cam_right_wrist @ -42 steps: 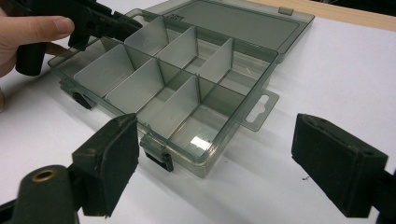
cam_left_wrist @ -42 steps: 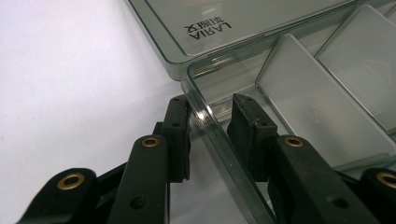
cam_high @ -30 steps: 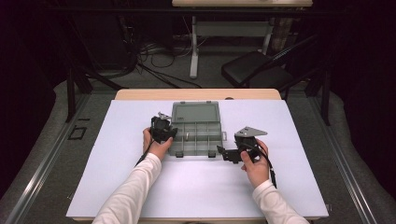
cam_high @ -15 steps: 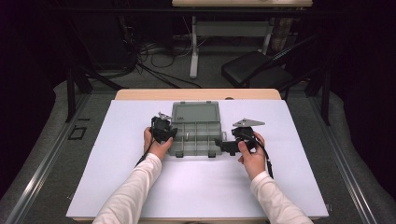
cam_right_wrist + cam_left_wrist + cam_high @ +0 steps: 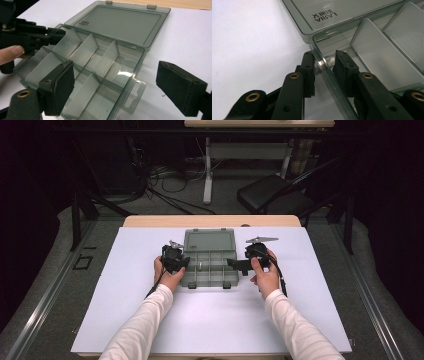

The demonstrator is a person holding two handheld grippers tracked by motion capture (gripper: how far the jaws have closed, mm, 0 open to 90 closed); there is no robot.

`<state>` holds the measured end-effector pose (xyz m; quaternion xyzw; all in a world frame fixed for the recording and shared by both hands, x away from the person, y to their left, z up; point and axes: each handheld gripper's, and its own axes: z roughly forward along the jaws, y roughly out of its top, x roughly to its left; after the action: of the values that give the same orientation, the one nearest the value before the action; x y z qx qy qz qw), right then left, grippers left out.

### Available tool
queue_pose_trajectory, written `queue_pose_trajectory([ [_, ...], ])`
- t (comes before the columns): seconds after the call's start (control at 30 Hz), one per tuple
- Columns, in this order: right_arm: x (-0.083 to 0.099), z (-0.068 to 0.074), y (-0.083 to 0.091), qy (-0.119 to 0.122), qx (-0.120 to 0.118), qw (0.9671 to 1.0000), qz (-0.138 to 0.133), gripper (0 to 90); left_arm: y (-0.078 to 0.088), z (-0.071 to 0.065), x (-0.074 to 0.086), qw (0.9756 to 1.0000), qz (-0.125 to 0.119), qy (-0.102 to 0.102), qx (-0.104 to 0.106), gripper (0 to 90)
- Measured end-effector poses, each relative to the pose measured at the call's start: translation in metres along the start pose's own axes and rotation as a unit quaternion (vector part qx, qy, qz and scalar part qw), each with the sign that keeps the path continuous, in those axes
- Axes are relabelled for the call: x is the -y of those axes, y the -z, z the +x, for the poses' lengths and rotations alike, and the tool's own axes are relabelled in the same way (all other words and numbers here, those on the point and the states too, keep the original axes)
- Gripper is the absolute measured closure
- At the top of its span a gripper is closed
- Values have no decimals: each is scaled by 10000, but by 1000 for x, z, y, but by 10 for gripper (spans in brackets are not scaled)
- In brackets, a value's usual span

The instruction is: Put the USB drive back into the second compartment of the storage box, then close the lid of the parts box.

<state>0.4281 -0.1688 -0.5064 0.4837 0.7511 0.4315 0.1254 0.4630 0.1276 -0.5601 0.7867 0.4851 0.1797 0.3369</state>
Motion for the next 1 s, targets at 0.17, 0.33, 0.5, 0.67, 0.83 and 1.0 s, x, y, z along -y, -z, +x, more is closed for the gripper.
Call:
queue_pose_trajectory([
  [0.17,-6,-2,-4,-53,120,9999,35,146,0,0,0,10000,-4,-4,4,697],
  [0.33,-14,-3,-10,20,237,9997,81,144,0,0,0,10000,6,-12,3,697],
  [0.5,-23,-5,-16,76,419,9990,165,144,0,0,0,10000,4,-12,-5,698],
  [0.67,-35,-7,-19,47,489,9986,188,142,0,0,0,10000,4,-23,-5,697],
  [0.83,-45,-7,-24,-15,553,9983,180,142,0,0,0,10000,1,-14,-7,698],
  [1.0,-53,-8,-31,-72,637,9975,288,145,0,0,0,10000,-1,-9,-8,699],
])
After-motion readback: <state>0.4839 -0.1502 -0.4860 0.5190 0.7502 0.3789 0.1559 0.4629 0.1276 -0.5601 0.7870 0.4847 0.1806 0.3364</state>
